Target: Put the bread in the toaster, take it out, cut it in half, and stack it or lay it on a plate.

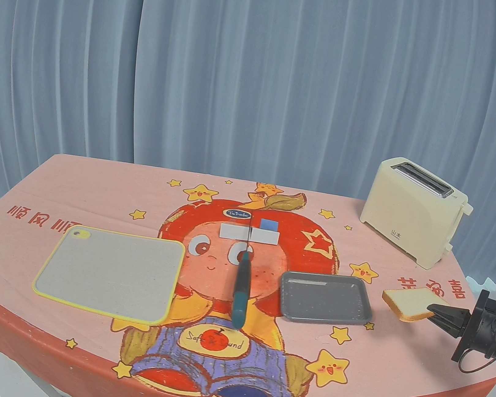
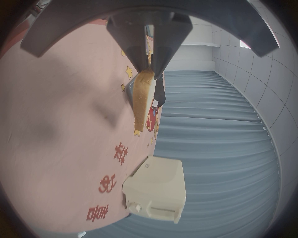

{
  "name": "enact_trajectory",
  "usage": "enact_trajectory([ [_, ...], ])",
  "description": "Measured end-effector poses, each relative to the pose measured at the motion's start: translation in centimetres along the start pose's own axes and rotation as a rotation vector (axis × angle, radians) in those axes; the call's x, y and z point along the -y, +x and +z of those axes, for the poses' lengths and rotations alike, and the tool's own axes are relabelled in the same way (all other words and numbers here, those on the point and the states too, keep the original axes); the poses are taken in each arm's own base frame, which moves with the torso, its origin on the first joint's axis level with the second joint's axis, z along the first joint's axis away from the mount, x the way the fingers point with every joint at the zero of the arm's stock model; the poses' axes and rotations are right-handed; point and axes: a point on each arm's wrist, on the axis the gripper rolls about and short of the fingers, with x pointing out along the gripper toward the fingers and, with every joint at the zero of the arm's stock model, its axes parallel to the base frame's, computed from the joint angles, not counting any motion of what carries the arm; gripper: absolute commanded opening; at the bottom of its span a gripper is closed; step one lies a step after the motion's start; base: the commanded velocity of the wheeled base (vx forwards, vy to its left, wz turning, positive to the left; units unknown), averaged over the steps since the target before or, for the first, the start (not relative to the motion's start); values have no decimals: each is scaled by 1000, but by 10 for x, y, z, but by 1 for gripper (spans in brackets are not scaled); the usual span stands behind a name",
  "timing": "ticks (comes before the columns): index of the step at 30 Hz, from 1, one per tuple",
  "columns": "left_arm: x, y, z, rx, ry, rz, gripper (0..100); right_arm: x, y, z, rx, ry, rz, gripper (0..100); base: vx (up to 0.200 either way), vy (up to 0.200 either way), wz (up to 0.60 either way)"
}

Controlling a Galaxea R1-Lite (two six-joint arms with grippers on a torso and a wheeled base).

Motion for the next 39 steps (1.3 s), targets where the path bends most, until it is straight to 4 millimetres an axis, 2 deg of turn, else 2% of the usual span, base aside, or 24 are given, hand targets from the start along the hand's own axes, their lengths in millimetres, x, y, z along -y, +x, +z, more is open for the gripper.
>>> enact_trajectory([
  [4, 0, 0, 0, 0, 0, 0, 0, 0, 0, 0, -1, -1, 0, 0, 0, -200, 0],
  [39, 0, 0, 0, 1, 4, -9, 0, 3, 2, -1, -3, -12, 5, 0, 0, 0, 0],
])
